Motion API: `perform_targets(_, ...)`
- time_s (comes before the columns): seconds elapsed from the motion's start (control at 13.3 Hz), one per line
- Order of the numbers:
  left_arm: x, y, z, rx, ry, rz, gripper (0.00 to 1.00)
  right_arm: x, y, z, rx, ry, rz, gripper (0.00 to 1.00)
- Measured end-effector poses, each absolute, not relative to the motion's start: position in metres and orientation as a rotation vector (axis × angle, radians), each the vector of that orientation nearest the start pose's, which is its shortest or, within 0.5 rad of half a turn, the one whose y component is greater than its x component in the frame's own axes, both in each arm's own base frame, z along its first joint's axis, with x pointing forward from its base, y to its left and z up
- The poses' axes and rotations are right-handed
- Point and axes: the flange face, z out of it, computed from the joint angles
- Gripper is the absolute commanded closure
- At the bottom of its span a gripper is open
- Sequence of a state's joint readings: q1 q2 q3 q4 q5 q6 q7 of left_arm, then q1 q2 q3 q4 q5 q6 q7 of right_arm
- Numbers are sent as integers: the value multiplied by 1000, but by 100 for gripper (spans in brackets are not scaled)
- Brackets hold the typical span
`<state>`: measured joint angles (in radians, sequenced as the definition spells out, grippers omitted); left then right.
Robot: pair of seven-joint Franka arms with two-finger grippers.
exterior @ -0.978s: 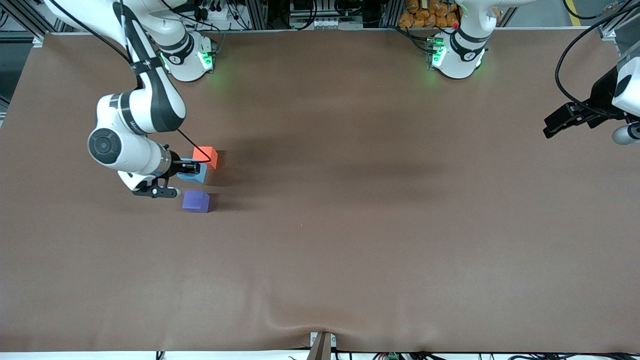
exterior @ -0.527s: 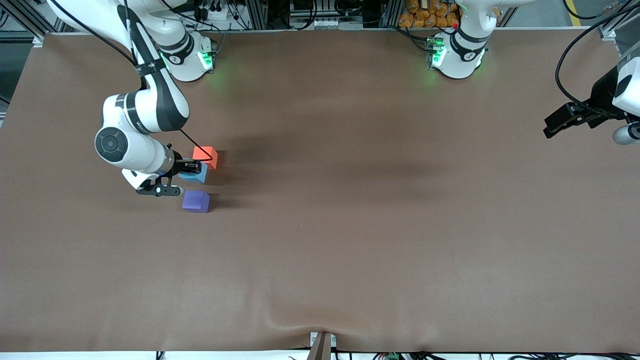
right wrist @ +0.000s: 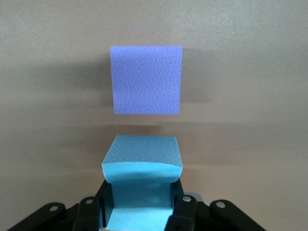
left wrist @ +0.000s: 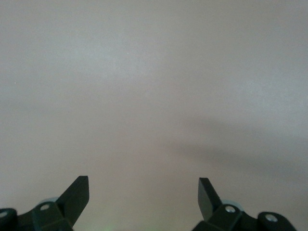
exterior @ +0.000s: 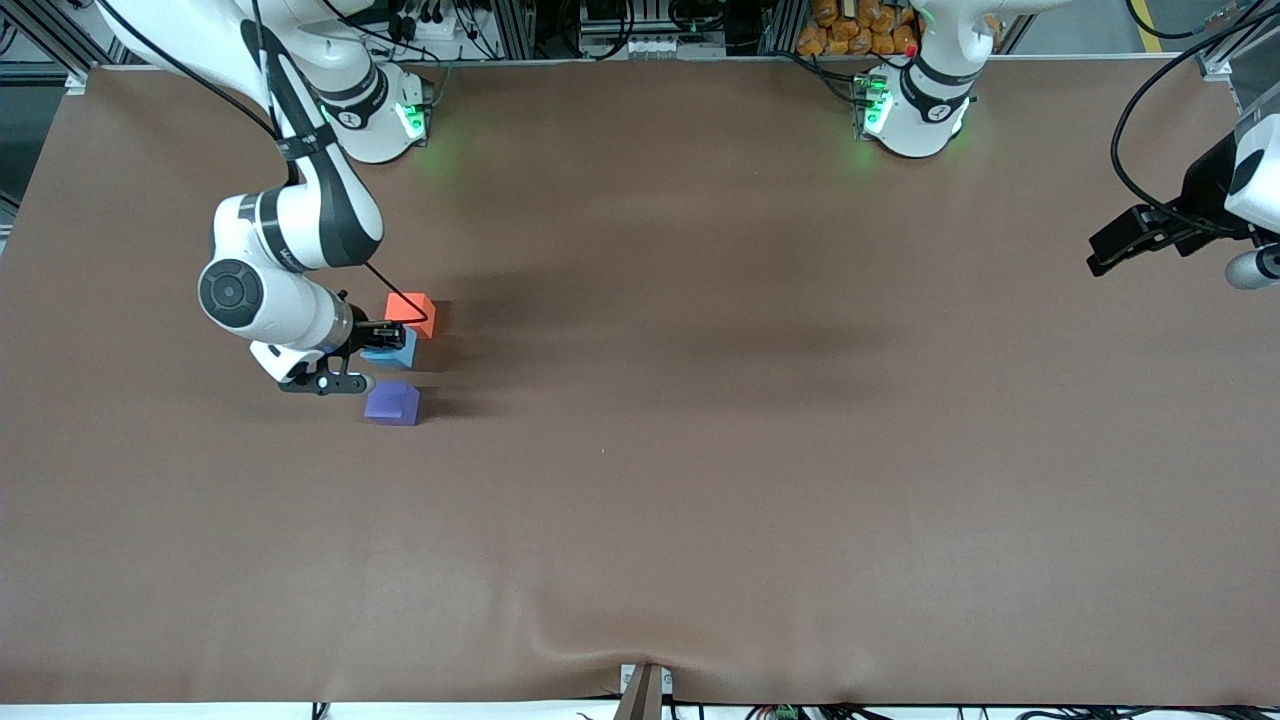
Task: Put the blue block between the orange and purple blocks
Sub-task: 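Lower the cube into the gap between the orange and purple cubes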
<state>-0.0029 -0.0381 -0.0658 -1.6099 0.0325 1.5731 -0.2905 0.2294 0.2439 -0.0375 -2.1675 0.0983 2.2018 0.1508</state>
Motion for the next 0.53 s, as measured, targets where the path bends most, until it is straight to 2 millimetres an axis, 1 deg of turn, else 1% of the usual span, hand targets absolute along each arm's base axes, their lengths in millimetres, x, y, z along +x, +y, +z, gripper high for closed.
perform_targets(0.53,541,-34,629,-3089,-345,-17,0,528,106,243,-3101,38,349,54)
